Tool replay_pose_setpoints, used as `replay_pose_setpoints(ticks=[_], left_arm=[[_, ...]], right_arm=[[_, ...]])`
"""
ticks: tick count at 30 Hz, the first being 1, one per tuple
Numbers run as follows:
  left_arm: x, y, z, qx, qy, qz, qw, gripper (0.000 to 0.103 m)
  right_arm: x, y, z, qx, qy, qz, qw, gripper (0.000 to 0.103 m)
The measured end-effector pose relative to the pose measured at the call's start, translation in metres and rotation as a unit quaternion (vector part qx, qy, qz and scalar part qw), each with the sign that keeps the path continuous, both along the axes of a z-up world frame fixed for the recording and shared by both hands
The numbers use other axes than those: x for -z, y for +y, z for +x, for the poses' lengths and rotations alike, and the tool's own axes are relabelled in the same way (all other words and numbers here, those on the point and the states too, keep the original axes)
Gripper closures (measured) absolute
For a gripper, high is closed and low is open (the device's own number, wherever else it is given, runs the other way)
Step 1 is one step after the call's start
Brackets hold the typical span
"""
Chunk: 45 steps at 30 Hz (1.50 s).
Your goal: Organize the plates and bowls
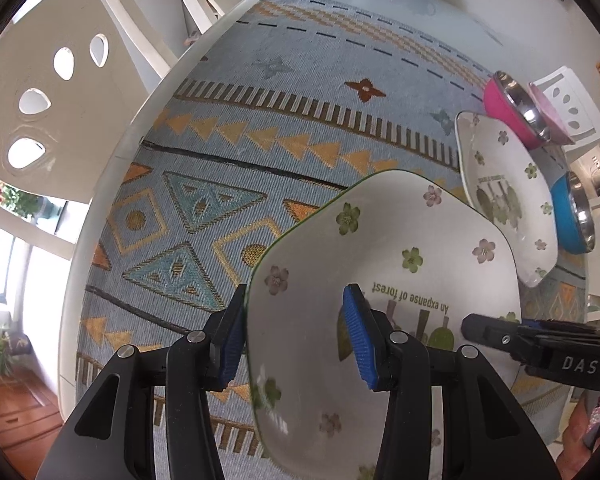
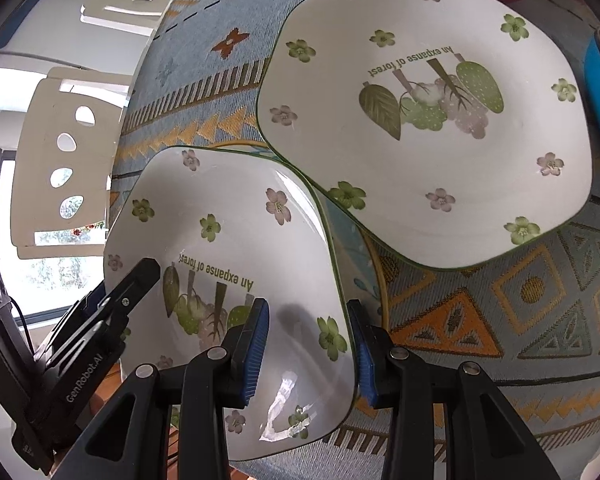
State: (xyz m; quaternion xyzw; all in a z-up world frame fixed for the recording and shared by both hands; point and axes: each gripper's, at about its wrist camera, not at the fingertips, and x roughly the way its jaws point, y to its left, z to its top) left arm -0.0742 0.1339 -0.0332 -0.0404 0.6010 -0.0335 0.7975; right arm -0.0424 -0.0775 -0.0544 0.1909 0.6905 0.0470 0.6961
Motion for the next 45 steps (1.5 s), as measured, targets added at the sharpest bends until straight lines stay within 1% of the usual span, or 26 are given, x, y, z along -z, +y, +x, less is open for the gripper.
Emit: replay_pose_setpoints(ticks=[2, 5, 8, 11, 14, 17, 20, 26, 28, 30, 32, 34, 36, 39, 40, 41, 45], left_arm=[[0.000, 0.000, 0.000, 0.002, -0.002, 0.004, 1.0000, 0.060], [-0.003, -0.001, -0.001, 0.007, -0.008, 0.006, 0.9999, 0.060], [-0.003, 0.000, 0.000, 0.009, -0.004, 0.002, 0.9999, 0.058], [0.000, -0.001, 0.000, 0.012, 0.004, 0.002, 0.9999, 0.058], [0.005, -0.005, -0.002, 0.014, 0.019, 0.014, 0.9996, 0.058], [0.006, -0.007, -0.005, 0.021, 0.020, 0.024, 0.9993, 0.058], [0.007, -0.007, -0.006, 0.020, 0.024, 0.023, 0.9992, 0.058], [0.010, -0.007, -0.005, 0.018, 0.025, 0.024, 0.9992, 0.057], [0.011, -0.007, -0.005, 0.018, 0.025, 0.024, 0.9992, 0.057], [0.011, -0.007, -0.005, 0.018, 0.025, 0.024, 0.9992, 0.057], [0.011, -0.007, -0.004, 0.017, 0.026, 0.025, 0.9992, 0.057], [0.011, -0.007, -0.003, 0.018, 0.026, 0.024, 0.9992, 0.056], [0.011, -0.008, -0.003, 0.018, 0.025, 0.024, 0.9992, 0.055], [0.011, -0.007, -0.003, 0.018, 0.026, 0.024, 0.9992, 0.055], [0.011, -0.007, -0.002, 0.018, 0.026, 0.022, 0.9993, 0.055], [0.011, -0.007, -0.002, 0.017, 0.027, 0.019, 0.9993, 0.055], [0.012, -0.005, 0.002, 0.008, 0.034, 0.014, 0.9993, 0.055]], right_arm=[[-0.001, 0.001, 0.001, -0.004, -0.002, -0.007, 1.000, 0.064], [-0.001, -0.001, 0.002, -0.005, -0.003, -0.004, 1.000, 0.064], [-0.001, -0.004, 0.002, -0.003, 0.001, 0.005, 1.000, 0.064], [-0.006, -0.006, 0.001, -0.008, 0.000, 0.000, 1.000, 0.064], [-0.015, -0.010, -0.001, -0.009, -0.008, -0.003, 1.000, 0.064], [-0.016, -0.012, -0.003, -0.006, -0.003, 0.005, 1.000, 0.064], [-0.015, -0.011, -0.008, -0.004, 0.003, 0.009, 1.000, 0.064], [-0.009, -0.012, -0.021, 0.026, 0.011, 0.037, 0.999, 0.064], [-0.014, -0.013, -0.023, 0.029, 0.007, 0.034, 0.999, 0.064], [-0.025, -0.017, -0.027, 0.035, -0.008, 0.035, 0.999, 0.064], [-0.033, -0.022, -0.027, 0.036, -0.015, 0.023, 0.999, 0.064], [-0.030, -0.029, -0.026, 0.039, -0.010, 0.006, 0.999, 0.064], [-0.020, -0.032, -0.023, 0.048, 0.002, 0.022, 0.999, 0.064], [-0.006, -0.026, -0.016, 0.039, 0.011, 0.018, 0.999, 0.064], [-0.003, -0.024, -0.015, 0.038, 0.013, 0.023, 0.999, 0.064], [0.000, -0.022, -0.015, 0.037, 0.013, 0.036, 0.999, 0.062], [0.002, -0.015, -0.013, 0.030, 0.016, 0.021, 0.999, 0.061]])
